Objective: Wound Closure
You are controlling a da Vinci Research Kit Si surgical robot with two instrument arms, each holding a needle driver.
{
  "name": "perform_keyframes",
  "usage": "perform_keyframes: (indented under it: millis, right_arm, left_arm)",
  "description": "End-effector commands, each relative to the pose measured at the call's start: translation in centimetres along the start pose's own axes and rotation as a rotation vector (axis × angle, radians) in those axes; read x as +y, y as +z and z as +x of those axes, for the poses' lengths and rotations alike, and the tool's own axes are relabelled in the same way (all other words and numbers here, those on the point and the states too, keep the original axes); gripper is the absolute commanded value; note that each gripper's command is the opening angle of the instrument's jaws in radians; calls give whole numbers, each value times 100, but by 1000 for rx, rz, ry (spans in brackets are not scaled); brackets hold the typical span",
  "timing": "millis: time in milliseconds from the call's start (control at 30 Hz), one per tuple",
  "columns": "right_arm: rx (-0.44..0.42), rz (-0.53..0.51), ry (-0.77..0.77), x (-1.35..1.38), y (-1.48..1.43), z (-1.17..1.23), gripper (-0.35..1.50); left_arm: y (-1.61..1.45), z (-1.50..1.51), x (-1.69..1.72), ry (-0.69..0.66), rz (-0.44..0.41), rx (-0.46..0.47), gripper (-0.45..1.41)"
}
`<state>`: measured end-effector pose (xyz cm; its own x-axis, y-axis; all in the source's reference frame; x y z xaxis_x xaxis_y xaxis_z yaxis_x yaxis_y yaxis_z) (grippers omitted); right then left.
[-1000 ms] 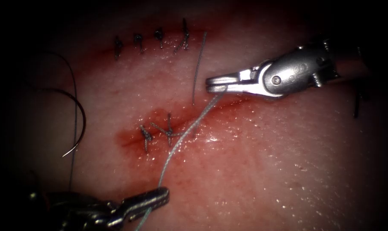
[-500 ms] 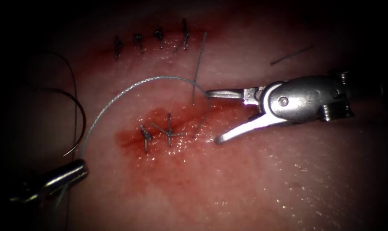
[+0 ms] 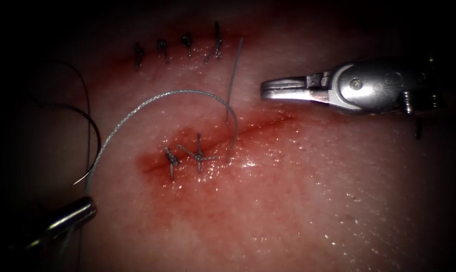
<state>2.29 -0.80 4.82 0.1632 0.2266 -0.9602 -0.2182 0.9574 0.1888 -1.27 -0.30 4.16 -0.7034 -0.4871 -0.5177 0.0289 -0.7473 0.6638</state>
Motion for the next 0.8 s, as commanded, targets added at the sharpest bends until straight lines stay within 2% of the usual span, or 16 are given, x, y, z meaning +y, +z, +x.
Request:
perform_keyframes:
  millis: [33,367,600,800]
  right_arm:
    - [16,2,-8,3,22,-12,-35]
    - [65,64,-49,-21,83,-63,-35]
    - [131,81,-12,-27,90,-53,-35]
    - [172,63,8,-30,88,-37,-35]
  left_arm:
    - [5,4,7,-1,-2,9,-45]
    - [20,0,1,-27,1,43,-45]
    - [58,-13,11,-104,15,29,-45]
    - [95,-19,34,-113,-26,31,-45]
